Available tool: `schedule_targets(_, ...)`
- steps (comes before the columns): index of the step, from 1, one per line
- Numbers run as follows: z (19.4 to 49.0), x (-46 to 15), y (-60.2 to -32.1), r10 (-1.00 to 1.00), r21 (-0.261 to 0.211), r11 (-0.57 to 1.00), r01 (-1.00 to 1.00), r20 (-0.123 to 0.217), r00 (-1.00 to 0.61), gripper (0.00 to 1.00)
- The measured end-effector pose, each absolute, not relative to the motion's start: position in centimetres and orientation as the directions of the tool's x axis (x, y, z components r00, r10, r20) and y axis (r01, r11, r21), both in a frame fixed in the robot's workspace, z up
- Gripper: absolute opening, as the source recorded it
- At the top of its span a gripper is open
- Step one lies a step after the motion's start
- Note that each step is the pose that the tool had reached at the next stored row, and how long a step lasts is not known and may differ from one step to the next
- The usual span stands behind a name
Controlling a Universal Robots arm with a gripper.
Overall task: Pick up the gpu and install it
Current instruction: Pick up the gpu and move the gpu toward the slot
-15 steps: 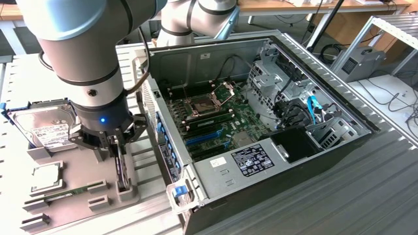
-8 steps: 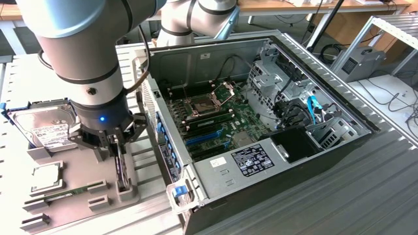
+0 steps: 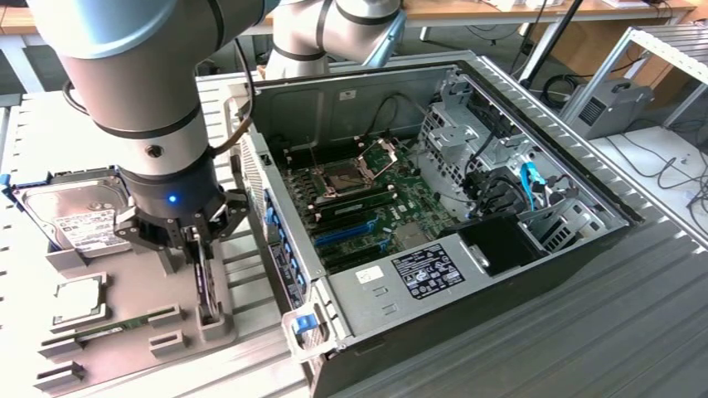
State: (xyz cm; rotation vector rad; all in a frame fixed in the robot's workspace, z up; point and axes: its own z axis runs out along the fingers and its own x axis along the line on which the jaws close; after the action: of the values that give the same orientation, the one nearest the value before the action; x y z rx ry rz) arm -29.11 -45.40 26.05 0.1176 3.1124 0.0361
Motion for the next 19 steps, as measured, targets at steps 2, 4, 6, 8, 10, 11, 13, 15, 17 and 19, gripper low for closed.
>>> schedule_targets(2,26.13,-29.11,-45.40,0.076,0.024,0.997,0.075,-0.026,-0.997,0.26)
schedule_targets(4,26.22,-29.11,-45.40,0.076,0.024,0.997,0.075,-0.026,-0.997,0.26)
schedule_targets(6,26.31,-29.11,-45.40,0.076,0.024,0.997,0.075,-0.026,-0.997,0.26)
schedule_targets(8,26.41,-29.11,-45.40,0.076,0.024,0.997,0.075,-0.026,-0.997,0.26)
schedule_targets(10,26.57,-29.11,-45.40,0.076,0.024,0.997,0.075,-0.026,-0.997,0.26)
schedule_targets(11,26.64,-29.11,-45.40,0.076,0.024,0.997,0.075,-0.026,-0.997,0.26)
schedule_targets(13,26.79,-29.11,-45.40,0.076,0.024,0.997,0.075,-0.026,-0.997,0.26)
schedule_targets(15,26.91,-29.11,-45.40,0.076,0.024,0.997,0.075,-0.026,-0.997,0.26)
schedule_targets(17,26.98,-29.11,-45.40,0.076,0.024,0.997,0.075,-0.026,-0.997,0.26)
schedule_targets(19,27.05,-29.11,-45.40,0.076,0.024,0.997,0.075,-0.026,-0.997,0.26)
